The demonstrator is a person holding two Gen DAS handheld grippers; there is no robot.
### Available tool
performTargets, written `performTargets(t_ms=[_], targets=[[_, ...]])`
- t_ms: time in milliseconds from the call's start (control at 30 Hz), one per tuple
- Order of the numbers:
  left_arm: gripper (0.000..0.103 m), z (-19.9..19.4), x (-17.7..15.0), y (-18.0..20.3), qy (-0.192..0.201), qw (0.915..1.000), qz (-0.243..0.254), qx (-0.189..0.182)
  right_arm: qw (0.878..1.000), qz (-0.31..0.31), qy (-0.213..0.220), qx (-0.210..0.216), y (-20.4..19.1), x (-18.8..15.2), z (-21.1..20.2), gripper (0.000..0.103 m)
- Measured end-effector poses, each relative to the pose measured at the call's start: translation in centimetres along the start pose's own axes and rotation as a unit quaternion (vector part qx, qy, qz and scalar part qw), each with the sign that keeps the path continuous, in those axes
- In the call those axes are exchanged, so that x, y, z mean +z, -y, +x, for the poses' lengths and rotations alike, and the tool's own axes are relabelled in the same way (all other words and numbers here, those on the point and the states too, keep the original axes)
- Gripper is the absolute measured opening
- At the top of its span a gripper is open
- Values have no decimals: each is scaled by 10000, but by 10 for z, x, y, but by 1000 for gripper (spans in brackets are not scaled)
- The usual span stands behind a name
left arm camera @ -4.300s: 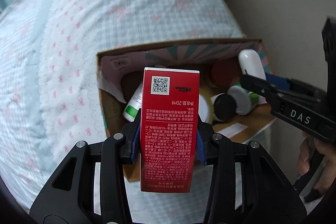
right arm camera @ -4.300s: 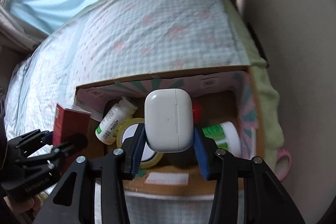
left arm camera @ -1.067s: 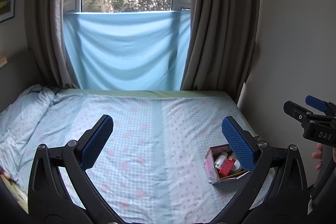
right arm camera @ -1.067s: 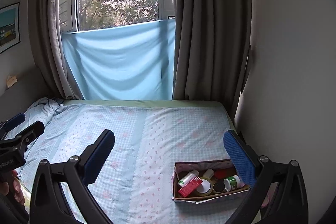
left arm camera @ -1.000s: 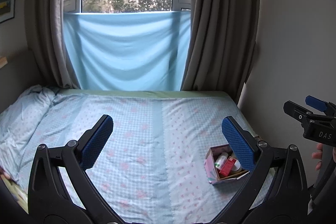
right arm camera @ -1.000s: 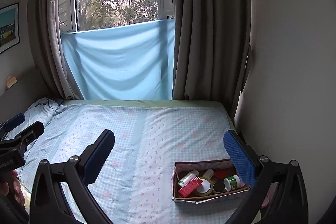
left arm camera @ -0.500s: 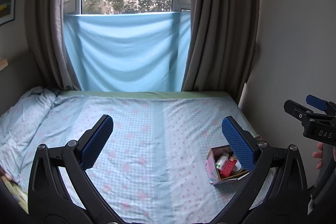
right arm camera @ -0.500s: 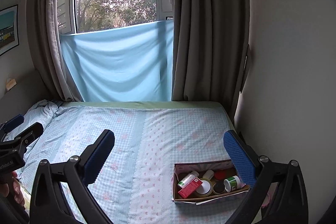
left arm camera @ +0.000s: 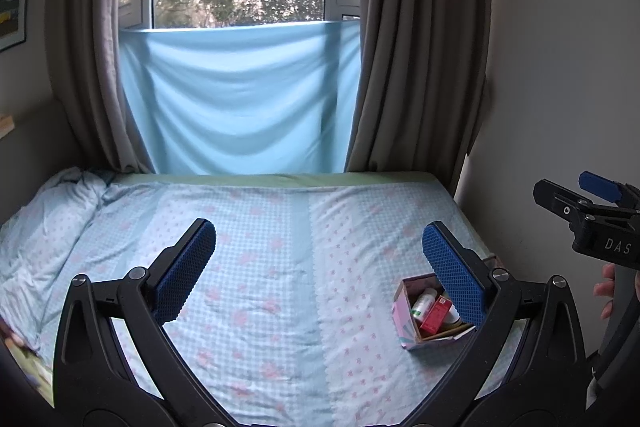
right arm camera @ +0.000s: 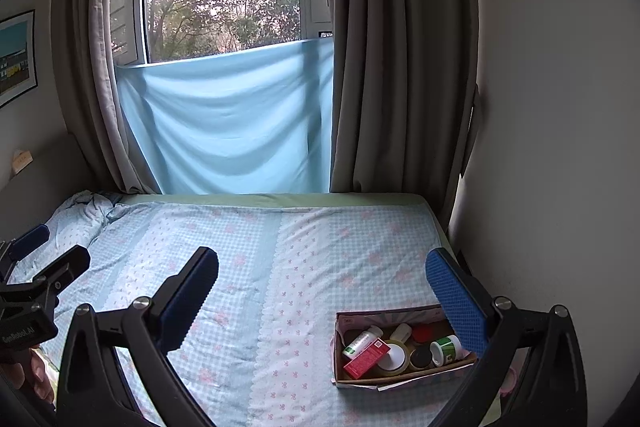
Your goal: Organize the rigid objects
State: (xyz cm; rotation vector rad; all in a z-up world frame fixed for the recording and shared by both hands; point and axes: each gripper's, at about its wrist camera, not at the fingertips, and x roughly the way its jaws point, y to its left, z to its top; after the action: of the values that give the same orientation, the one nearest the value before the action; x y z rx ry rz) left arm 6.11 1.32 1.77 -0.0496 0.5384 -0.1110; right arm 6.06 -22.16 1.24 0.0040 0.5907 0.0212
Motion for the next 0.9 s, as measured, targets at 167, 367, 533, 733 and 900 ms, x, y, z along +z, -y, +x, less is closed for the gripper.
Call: performTargets(t_ms=[167,367,533,733,900], targets=[[103,0,0,0,-2,10000,-25,-6,10000,0,25,25,-2,2,2,103],[103,1,0,0,6,10000,-50,5,10000,-3,32,20,-3,2,2,103],[103,2,1,-1,17,10000,-64,30,10000,-5,37,20,-3,2,2,103],[103,-1,1,-2,203,9993,-58,315,10000,-14,62,26,-4,8,4,103],[103,-2,2,-9,335,9989,-224,233,10000,-7,66,26,-5,10,7,103]])
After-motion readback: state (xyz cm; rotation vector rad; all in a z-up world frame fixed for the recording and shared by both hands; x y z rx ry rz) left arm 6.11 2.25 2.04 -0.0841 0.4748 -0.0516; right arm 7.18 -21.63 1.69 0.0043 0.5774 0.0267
